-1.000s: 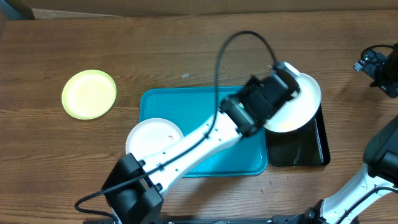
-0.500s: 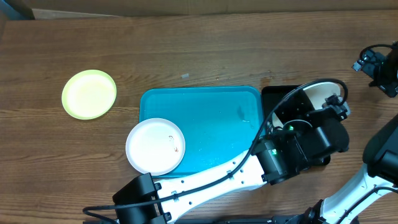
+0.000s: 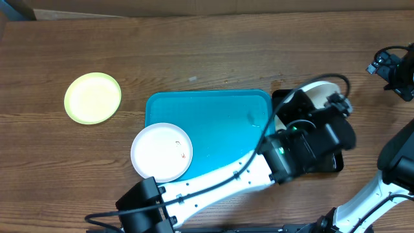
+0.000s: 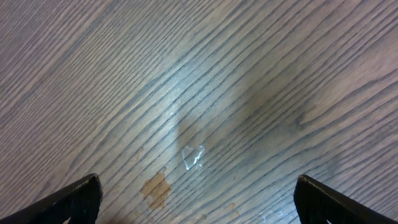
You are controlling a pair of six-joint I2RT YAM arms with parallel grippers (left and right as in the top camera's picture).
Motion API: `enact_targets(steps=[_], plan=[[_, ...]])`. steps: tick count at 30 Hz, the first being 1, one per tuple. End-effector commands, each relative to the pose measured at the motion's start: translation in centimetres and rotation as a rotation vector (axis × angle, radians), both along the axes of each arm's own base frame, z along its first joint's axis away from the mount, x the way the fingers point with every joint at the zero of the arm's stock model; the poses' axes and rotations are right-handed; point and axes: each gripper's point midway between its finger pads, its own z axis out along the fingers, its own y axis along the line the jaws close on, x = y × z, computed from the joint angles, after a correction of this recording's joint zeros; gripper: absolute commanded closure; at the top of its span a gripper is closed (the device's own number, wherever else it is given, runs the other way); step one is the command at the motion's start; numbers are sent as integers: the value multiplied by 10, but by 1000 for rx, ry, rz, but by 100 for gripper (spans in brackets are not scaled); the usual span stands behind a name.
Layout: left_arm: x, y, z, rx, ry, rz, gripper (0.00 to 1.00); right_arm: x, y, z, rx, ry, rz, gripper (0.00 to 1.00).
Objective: Clean dirty plates on tray and stack at the side
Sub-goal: 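Lift the white plate with left gripper and stack it on the yellow plate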
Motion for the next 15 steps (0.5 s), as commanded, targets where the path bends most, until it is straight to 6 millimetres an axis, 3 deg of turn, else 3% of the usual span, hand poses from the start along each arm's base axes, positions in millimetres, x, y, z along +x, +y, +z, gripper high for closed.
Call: enact_targets(steps=[1,5,9,12,15], plan=[[17,9,-15,-298,257,27,96,3,-1,17,-15,-40,-8,0],[39,32,-44,-524,570,84,96,3,0,17,-14,-40,-8,0],[74,76,-50,-804,853,168,96,3,0,17,-14,-40,-8,0],[102,132,-48,-994,998,260,96,3,0,17,-14,-40,-8,0],[126,206,-51,-1116,1041,384,96,3,-1,17,-14,-40,-8,0]])
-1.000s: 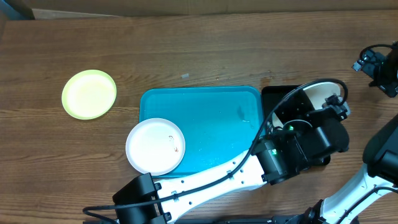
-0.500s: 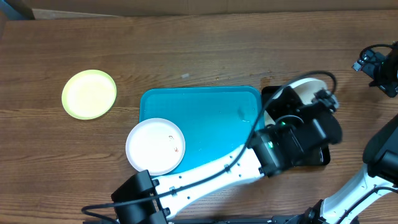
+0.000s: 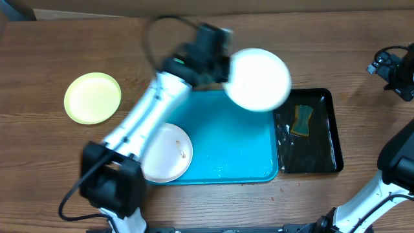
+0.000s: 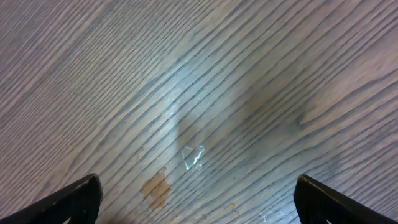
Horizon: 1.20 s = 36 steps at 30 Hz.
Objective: Clean dirty plates on tray and stack at the side
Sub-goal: 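Lift the white plate with left gripper and stack it on the yellow plate, then move left gripper to the remaining white plate and grasp its edge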
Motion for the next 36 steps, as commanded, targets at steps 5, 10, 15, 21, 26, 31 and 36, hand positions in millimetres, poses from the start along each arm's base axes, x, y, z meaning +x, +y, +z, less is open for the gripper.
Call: enact_targets(steps=[5,10,15,21,26,31,36], plan=[[17,188,7,-237,221,433,96,3,0,17,-14,-40,-8,0],[-15,335,-13,-136,287,803,96,3,0,17,-14,-40,-8,0],[-79,454,-26,-16,345,1137,96,3,0,17,-14,-40,-8,0],[-101,491,-27,1,327,1183,96,3,-1,17,-15,-40,-8,0],[-95,484,-32,12,321,1150,96,3,-1,17,-15,-40,-8,0],[-84,475,-51,34,304,1124,96,3,0,17,-14,-40,-8,0],[-79,467,-70,38,299,1106,96,3,0,17,-14,-40,-8,0]])
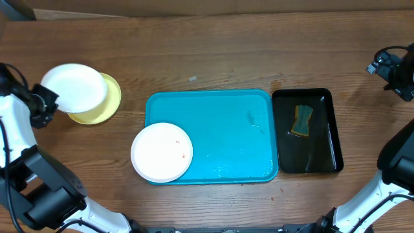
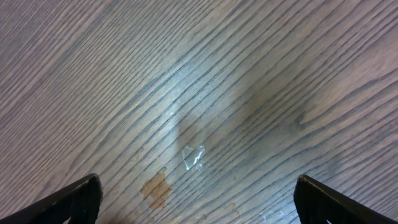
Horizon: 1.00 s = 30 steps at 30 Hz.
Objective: Clean dirty plates on tray and stack at the side
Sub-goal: 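Move left gripper to the remaining white plate and grasp its edge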
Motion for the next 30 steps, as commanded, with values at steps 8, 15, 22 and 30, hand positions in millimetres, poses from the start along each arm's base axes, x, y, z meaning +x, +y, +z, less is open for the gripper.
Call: enact_targets(steps=[8,15,22,30], plan=[[0,-12,-9,4,-10,-44,24,3,-1,17,-16,-40,-5,0],[9,-114,24,-434,-222,-391,3,3,-1,17,-16,-40,-5,0],[-62,-154,8,-553,132,-412,36,3,-1,17,-15,-40,-5,0],[-80,-204,6,-541,310,-585,52,3,-1,17,-16,-40,-5,0]])
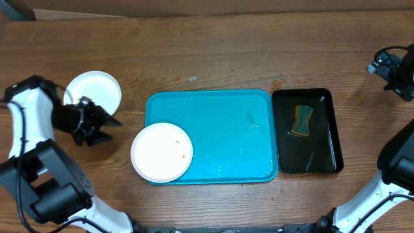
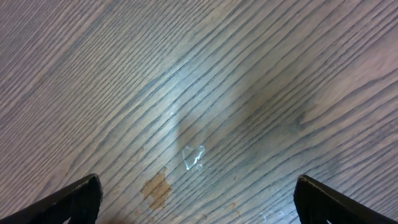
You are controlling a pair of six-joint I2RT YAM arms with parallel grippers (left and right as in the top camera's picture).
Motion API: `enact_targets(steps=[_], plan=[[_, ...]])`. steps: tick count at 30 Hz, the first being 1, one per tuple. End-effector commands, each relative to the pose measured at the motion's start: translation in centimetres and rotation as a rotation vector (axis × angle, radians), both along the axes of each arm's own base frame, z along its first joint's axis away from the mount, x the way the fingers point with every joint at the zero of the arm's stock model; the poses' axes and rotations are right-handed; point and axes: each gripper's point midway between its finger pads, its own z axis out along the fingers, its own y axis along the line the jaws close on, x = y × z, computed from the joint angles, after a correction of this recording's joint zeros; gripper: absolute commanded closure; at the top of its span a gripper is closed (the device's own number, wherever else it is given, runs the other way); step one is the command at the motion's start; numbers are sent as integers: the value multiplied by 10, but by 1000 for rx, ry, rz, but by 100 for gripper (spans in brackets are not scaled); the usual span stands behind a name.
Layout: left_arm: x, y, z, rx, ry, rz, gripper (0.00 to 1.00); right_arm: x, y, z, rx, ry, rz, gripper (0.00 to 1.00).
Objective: Clean dirty plates on tray and stack at the side
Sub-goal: 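Move left gripper to the remaining white plate and grasp its edge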
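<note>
A clean white plate (image 1: 94,90) lies flat on the table at the far left. Just in front of it my left gripper (image 1: 102,127) stands open and empty, clear of the plate's near rim. A second white plate (image 1: 162,152), marked with small red stains, sits on the front left corner of the teal tray (image 1: 226,123). At the far right edge my right gripper (image 1: 387,65) hangs over bare wood. The right wrist view shows the right gripper (image 2: 199,193) open, with nothing between its fingers (image 2: 81,196).
A black tray (image 1: 323,152) holding a green and yellow sponge (image 1: 301,120) stands against the teal tray's right side. Small wet marks and a brown stain (image 2: 155,186) show on the wood under the right gripper.
The left gripper held the clean white plate over the yellow-green plate. Now that plate lies flat on top of it, and the gripper stands open, drawn back toward the front.
The left arm first reached across to the black tray with a white plate. Then it held that plate above the teal tray's back edge, later over the yellow-green plate at far left, where it now rests, released. The right arm and the stained plate never moved.
</note>
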Motion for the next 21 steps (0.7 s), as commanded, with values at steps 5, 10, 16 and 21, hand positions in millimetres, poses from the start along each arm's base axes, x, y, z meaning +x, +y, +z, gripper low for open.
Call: enact_targets(steps=[5,10,16,21], plan=[[-5,-41,-3,168,35,-269,51,3,-1,17,-16,-40,-5,0],[-10,-30,-12,396,134,-296,48,4,-1,17,-16,-40,-5,0],[-10,-12,-16,518,166,-273,46,3,-1,17,-16,-40,-5,0],[-15,-10,-35,534,177,-266,45,3,-1,17,-16,-40,-5,0]])
